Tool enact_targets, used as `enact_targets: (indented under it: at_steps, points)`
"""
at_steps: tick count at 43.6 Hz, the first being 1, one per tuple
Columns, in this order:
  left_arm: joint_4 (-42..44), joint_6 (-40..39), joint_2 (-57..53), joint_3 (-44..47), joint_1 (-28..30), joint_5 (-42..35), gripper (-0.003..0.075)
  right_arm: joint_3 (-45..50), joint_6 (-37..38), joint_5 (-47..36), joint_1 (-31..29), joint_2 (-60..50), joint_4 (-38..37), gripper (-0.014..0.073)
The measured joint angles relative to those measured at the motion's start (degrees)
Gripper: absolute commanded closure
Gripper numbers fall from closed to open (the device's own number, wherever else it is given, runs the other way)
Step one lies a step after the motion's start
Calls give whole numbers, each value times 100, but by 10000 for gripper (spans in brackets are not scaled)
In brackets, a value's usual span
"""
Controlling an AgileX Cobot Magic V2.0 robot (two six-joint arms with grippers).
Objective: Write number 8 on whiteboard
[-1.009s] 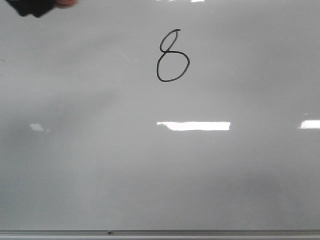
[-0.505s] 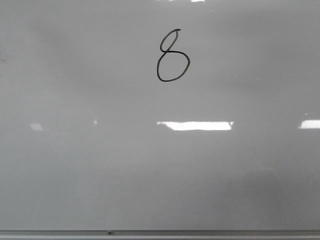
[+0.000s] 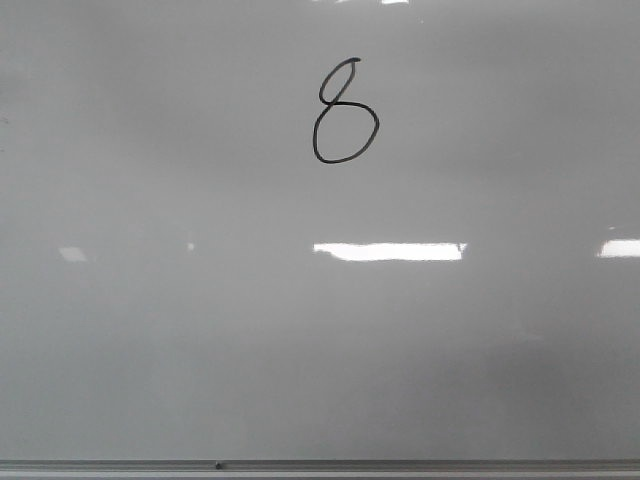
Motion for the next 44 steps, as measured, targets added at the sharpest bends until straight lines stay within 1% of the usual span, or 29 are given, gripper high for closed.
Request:
enact_targets:
  at_steps: [12,17,21,25,31,40,44]
  points:
    - [-4,0,885,-236,0,-26,696,0,0,-67,0,0,0,286]
    - [-13,0,1263,-361,0,-16,678,0,12,-80,0,0,0,286]
    - [-13,0,1516,-563,0,167,636,0,12,-80,0,0,0,286]
    - [-13,0,1741,-803,0,453,568,0,12,-80,0,0,0,286]
    - [-18,0,1937,-1101,0,873,489,0,12,-80,0,0,0,286]
    - [-18,11,1994,-1219,0,1080,363,0,12,-80,0,0,0,286]
    - [-8,40,2008,-1219,12,1162,339,0,12,-80,0,0,0,286]
